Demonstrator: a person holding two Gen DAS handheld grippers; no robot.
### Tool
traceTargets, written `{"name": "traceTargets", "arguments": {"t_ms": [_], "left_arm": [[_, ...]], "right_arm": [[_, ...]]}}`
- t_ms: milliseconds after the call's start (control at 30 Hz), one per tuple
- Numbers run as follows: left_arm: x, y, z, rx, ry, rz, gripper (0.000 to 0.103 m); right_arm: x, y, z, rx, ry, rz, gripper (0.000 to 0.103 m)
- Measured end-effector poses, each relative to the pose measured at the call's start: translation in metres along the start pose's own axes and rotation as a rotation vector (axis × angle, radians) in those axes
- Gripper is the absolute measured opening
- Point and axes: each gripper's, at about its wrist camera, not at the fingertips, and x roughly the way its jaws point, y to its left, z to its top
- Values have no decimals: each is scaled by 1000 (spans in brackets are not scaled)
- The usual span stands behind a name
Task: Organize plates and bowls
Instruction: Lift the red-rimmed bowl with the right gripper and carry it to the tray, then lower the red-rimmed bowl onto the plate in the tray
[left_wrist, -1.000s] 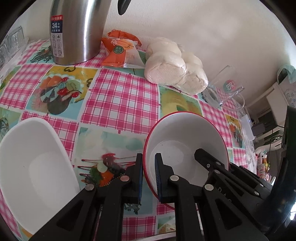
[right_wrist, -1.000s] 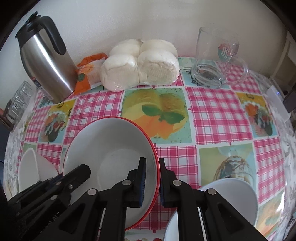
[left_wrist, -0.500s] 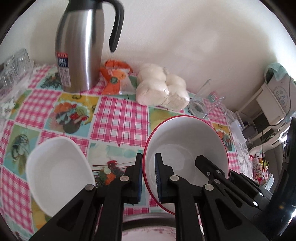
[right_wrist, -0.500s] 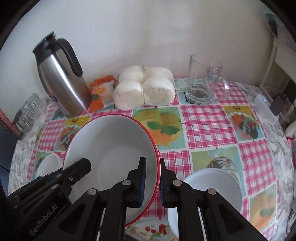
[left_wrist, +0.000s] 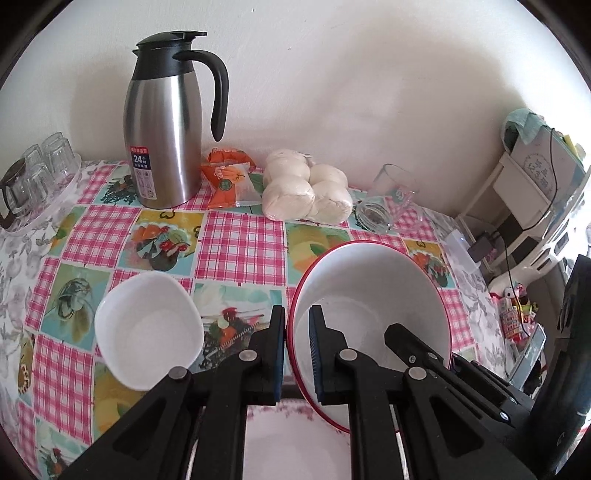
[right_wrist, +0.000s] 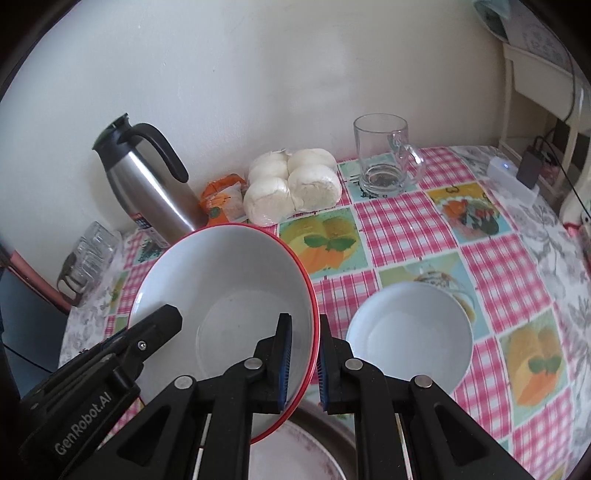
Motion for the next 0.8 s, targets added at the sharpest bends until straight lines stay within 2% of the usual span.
{"name": "traceTargets", "arguments": {"t_ms": [800], "left_arm": [[-50,18,-65,6,30,32,12]], "right_arm": [[-44,18,-64,-35,43,34,14]]}}
